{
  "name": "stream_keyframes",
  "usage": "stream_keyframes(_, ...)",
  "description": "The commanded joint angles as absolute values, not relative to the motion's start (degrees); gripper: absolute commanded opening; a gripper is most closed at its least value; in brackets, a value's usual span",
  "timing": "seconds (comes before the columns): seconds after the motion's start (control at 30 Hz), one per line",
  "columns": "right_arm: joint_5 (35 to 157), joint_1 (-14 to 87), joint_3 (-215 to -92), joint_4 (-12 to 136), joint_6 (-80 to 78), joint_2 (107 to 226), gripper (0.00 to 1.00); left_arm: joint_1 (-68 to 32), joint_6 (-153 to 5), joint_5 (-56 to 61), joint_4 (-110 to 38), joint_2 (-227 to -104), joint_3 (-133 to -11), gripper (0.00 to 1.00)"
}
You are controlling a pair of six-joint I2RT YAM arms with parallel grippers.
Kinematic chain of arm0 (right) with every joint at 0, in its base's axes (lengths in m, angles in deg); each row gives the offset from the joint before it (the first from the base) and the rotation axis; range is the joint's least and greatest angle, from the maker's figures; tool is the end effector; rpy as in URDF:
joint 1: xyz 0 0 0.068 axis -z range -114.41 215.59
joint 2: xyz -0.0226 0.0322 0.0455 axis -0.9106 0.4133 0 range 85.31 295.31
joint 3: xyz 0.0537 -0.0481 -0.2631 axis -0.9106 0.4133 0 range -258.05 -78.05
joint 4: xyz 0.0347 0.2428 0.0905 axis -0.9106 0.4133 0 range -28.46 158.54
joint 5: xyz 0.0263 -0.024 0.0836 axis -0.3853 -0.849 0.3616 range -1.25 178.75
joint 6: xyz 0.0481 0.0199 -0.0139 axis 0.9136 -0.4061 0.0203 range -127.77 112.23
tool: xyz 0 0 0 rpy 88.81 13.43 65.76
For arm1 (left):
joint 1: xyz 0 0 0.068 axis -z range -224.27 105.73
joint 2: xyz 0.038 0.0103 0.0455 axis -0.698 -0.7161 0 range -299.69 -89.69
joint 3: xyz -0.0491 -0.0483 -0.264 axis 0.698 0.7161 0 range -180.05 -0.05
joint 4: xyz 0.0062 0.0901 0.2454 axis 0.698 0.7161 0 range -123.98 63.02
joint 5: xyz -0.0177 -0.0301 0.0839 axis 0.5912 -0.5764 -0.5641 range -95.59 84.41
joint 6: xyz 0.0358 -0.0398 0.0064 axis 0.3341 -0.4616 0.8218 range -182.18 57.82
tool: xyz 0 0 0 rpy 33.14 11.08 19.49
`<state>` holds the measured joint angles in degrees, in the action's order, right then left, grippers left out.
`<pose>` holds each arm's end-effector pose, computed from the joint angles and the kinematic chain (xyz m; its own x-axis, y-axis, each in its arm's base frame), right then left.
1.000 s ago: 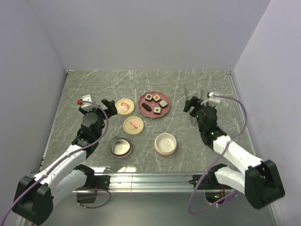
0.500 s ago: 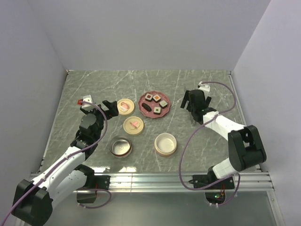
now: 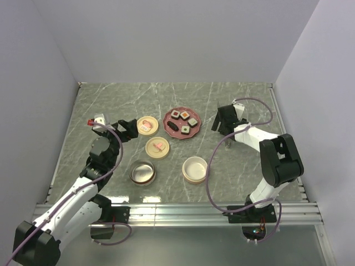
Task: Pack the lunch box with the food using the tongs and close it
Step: Grab the clamp with the right arm
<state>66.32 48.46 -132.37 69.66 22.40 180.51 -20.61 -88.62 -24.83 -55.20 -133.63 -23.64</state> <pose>0.3275 0.0867 0.1808 -0.6400 0.2889 -0.7120 0.3340 0.9391 0.0807 0.1770 -0.0648 0.2693 -0.0219 -0.4494 -0.8931 0.0752 0.8900 -0.4497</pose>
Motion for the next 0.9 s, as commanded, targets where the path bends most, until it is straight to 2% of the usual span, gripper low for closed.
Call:
stream_keyframes(0.0, 65.46, 49.33, -133.16, 70.07, 25.10, 179.71, 0.96, -20.45, -88.99, -25.54, -55.69, -130.74, -22.73, 1.00)
stream_keyframes(0.47, 66.43, 50.56, -134.65, 69.80, 24.84, 181.19, 0.97, -20.45, -88.72, -26.42, -55.95, -133.02, -22.99, 1.00)
stream_keyframes(0.87, 64.93, 50.47, -136.14, 73.32, 26.50, 182.07, 0.93, -20.45, -88.90, -25.80, -55.78, -132.84, -22.90, 0.99)
